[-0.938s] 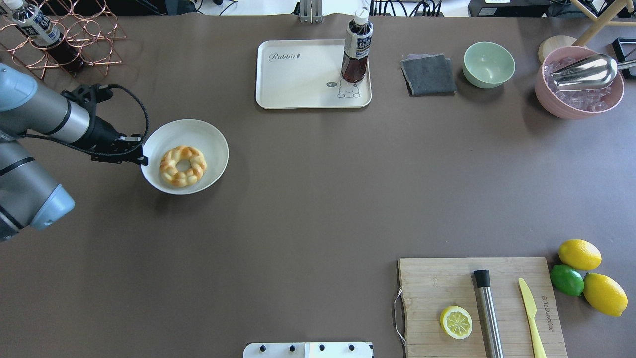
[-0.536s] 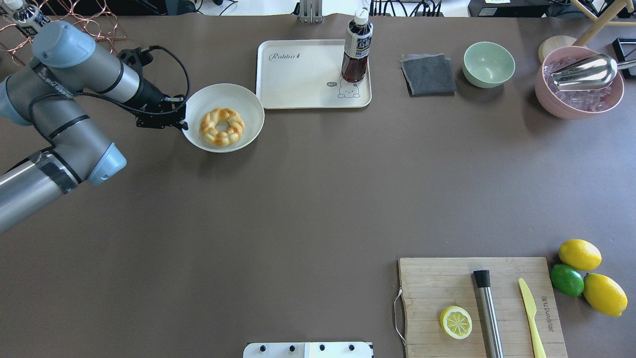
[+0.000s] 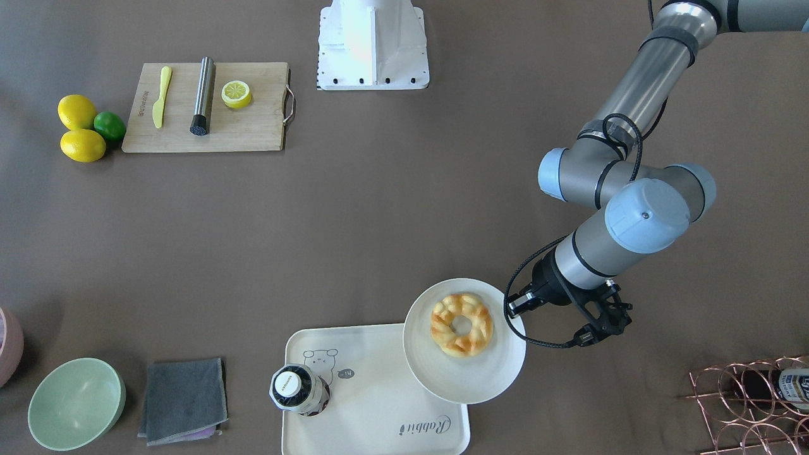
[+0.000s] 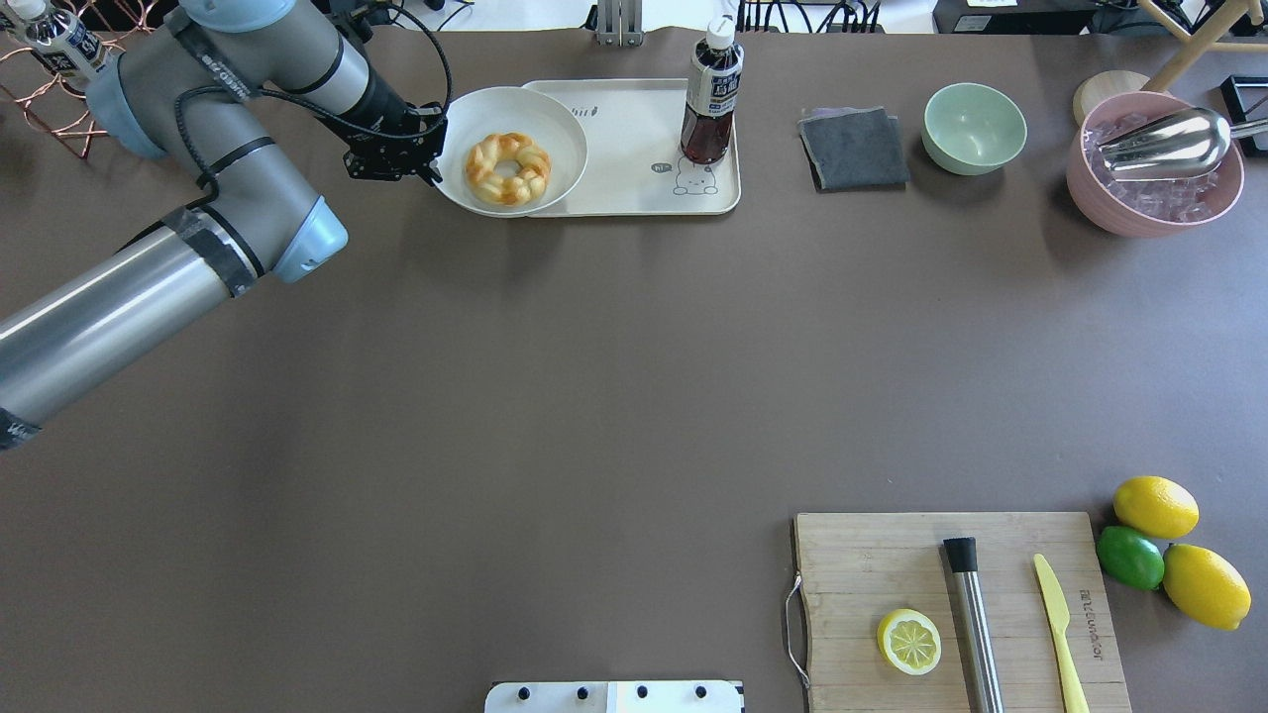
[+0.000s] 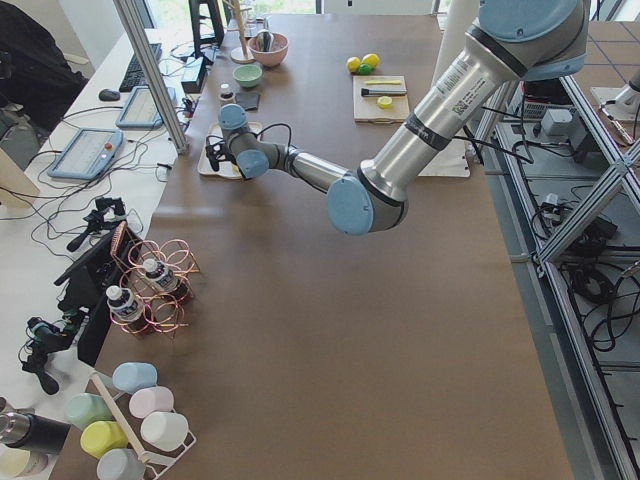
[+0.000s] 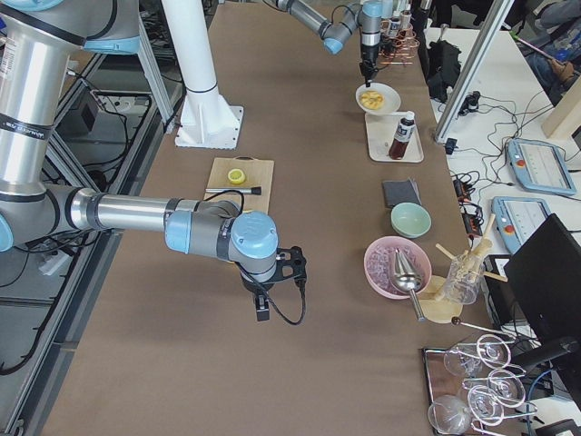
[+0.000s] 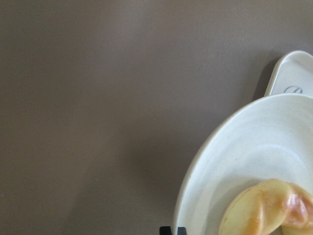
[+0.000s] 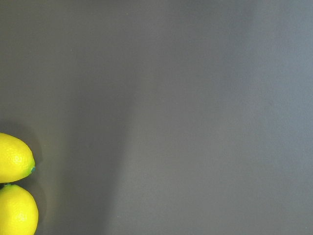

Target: Place donut on tray

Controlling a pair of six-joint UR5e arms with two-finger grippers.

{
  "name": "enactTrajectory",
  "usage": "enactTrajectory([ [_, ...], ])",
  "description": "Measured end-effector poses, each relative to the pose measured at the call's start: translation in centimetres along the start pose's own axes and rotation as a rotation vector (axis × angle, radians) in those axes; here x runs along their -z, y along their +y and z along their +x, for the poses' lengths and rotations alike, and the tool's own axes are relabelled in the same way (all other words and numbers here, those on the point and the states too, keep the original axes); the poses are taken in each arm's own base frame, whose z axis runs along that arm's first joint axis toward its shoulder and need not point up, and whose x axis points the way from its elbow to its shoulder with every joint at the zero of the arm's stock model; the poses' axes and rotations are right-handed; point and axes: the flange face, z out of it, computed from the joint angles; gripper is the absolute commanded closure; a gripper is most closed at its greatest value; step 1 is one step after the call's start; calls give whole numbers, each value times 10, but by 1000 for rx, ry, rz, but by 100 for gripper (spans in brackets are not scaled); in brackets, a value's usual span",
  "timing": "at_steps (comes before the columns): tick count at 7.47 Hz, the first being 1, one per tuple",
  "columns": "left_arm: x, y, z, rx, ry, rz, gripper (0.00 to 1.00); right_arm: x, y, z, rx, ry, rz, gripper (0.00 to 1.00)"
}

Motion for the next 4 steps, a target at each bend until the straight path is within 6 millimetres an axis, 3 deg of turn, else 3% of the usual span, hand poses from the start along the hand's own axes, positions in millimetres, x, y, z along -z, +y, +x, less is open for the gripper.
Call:
enactTrajectory([
  [2,-20,1,46,52,-25,29,100,0,0,0,0,-1,1,1],
  [4,-44,10,70,110,-23,69,100,2,-1,-2,3,0,4,1],
])
